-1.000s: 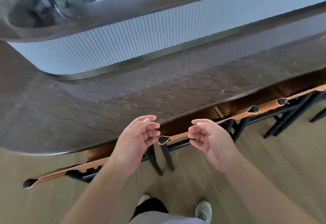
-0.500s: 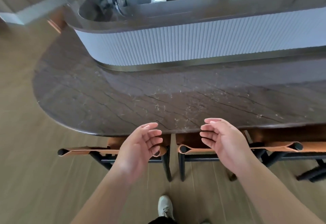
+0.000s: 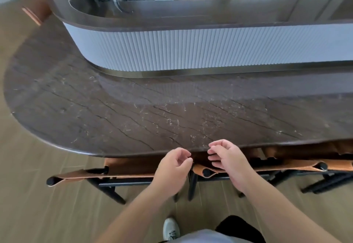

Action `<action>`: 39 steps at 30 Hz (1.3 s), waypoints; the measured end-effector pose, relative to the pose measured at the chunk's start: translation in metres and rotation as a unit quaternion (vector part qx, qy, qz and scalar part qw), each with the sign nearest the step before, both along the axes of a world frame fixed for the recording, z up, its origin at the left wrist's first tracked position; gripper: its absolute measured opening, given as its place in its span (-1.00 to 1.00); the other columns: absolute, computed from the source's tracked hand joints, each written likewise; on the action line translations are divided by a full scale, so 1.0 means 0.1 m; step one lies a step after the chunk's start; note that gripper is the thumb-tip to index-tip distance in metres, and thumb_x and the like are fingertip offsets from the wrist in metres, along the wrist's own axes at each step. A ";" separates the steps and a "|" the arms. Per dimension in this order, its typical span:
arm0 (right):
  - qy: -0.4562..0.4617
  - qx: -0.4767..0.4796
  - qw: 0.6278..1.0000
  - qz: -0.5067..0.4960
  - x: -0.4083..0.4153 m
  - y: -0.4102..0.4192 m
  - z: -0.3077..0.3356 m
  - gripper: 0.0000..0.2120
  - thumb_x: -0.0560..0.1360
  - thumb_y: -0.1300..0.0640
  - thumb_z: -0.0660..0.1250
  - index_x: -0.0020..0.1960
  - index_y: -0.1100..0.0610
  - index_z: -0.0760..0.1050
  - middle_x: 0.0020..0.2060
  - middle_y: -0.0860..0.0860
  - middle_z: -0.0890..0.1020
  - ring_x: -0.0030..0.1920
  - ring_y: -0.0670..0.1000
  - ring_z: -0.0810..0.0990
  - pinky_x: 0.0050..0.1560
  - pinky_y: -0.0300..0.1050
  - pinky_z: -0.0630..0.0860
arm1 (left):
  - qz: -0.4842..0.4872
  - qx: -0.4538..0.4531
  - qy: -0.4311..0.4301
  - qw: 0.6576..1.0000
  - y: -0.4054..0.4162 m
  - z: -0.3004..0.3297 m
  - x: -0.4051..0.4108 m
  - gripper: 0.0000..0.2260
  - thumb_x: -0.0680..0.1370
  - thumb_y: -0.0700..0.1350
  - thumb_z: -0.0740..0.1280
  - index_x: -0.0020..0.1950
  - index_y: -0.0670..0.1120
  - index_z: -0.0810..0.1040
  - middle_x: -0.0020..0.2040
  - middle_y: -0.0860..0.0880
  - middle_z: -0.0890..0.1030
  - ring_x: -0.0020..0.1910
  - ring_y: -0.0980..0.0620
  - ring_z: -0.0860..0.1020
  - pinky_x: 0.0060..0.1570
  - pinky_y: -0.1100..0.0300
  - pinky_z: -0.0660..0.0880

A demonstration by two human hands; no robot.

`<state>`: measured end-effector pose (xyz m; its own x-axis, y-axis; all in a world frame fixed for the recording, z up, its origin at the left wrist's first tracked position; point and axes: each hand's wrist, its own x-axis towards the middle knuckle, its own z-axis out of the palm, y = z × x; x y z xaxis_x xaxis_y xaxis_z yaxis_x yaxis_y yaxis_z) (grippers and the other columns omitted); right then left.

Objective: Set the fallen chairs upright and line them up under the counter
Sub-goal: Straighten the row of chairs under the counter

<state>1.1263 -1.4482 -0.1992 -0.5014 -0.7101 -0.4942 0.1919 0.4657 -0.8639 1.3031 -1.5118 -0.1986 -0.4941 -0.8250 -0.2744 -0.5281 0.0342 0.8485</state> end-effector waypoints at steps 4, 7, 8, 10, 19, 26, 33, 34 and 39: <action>0.052 0.043 0.997 0.039 0.01 -0.01 -0.36 -0.87 0.54 0.16 0.29 -0.09 -0.02 0.59 -0.15 0.00 0.67 -0.09 0.00 0.65 -0.15 -0.11 0.53 | 0.006 -0.010 -0.047 0.999 -0.08 -0.21 -0.02 -0.90 0.55 -0.02 0.29 0.03 0.10 0.55 -0.06 0.13 0.57 -0.06 0.16 0.53 -0.02 0.20 0.49; 0.072 0.060 0.994 0.060 -0.06 -0.06 -0.47 -0.87 0.54 0.13 0.29 -0.11 -0.04 0.58 -0.16 -0.02 0.67 -0.09 0.00 0.65 -0.15 -0.09 0.54 | 0.035 0.001 -0.043 0.998 -0.13 -0.32 -0.02 -0.92 0.54 0.00 0.27 -0.03 0.18 0.52 -0.07 0.16 0.56 -0.08 0.21 0.52 -0.05 0.20 0.49; 0.076 0.063 0.992 0.073 -0.07 -0.08 -0.51 -0.88 0.54 0.12 0.29 -0.11 -0.05 0.57 -0.16 -0.02 0.66 -0.10 -0.01 0.65 -0.16 -0.11 0.54 | 0.042 -0.004 -0.048 0.998 -0.13 -0.35 -0.02 -0.93 0.53 0.01 0.27 -0.06 0.20 0.50 -0.07 0.17 0.56 -0.08 0.24 0.51 -0.06 0.24 0.47; 0.104 0.074 0.985 0.115 -0.09 -0.10 -0.57 -0.90 0.53 0.09 0.29 -0.10 -0.08 0.55 -0.20 -0.07 0.65 -0.18 -0.08 0.63 -0.23 -0.18 0.51 | 0.054 -0.008 -0.062 0.997 -0.12 -0.43 -0.02 -0.94 0.53 0.04 0.26 -0.07 0.22 0.49 -0.06 0.19 0.55 -0.08 0.27 0.50 -0.08 0.29 0.44; 0.418 0.035 0.773 0.475 -0.16 0.02 -0.92 -0.68 0.47 -0.06 0.29 0.20 -0.05 0.44 0.04 -0.18 0.41 0.05 -0.10 0.41 -0.07 -0.21 0.44 | -0.082 -0.069 -0.309 0.945 -0.11 -0.89 0.05 -0.63 0.53 0.16 0.24 0.31 0.09 0.47 0.18 0.04 0.50 0.21 -0.04 0.45 0.18 0.07 0.38; 0.514 0.048 0.670 0.534 -0.20 -0.01 -1.03 -0.79 0.53 0.19 0.26 0.15 0.07 0.41 0.05 0.01 0.42 -0.01 0.05 0.44 -0.11 -0.06 0.50 | -0.233 -0.214 -0.375 0.871 -0.12 -0.97 0.16 -0.70 0.54 -0.06 0.28 0.27 0.00 0.38 0.16 -0.06 0.45 0.15 -0.13 0.43 0.10 0.02 0.38; 0.527 0.069 0.644 0.550 -0.19 -0.02 -1.05 -0.80 0.57 0.11 0.28 0.16 0.08 0.35 0.00 0.04 0.48 -0.12 0.08 0.52 -0.26 -0.06 0.43 | -0.315 -0.238 -0.351 0.849 -0.29 -1.03 0.24 -0.74 0.62 -0.03 0.23 0.29 -0.03 0.36 0.12 -0.10 0.52 0.06 -0.16 0.51 -0.11 0.02 0.41; 0.529 0.072 0.644 0.549 -0.19 -0.01 -1.05 -0.82 0.57 0.12 0.27 0.14 0.08 0.35 -0.02 0.04 0.48 -0.14 0.08 0.52 -0.26 -0.05 0.43 | -0.327 -0.236 -0.343 0.848 -0.33 -1.02 0.25 -0.75 0.62 0.00 0.23 0.26 -0.04 0.37 0.10 -0.10 0.53 0.03 -0.17 0.53 -0.11 0.00 0.43; 0.525 0.093 0.656 0.535 -0.17 -0.01 -1.05 -0.84 0.57 0.16 0.25 0.14 0.09 0.37 -0.04 0.03 0.51 -0.25 0.03 0.43 -0.28 -0.09 0.32 | -0.378 -0.228 -0.328 0.835 -0.48 -1.01 0.25 -0.73 0.57 0.05 0.25 0.17 -0.07 0.42 0.01 -0.10 0.57 -0.07 -0.20 0.58 -0.15 0.00 0.49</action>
<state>1.1096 -1.4493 -0.3039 0.1012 -0.9097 -0.4027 -0.9850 -0.0347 -0.1690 1.3281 -1.5596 -0.2991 -0.7874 -0.4374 -0.4343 -0.5555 0.8089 0.1924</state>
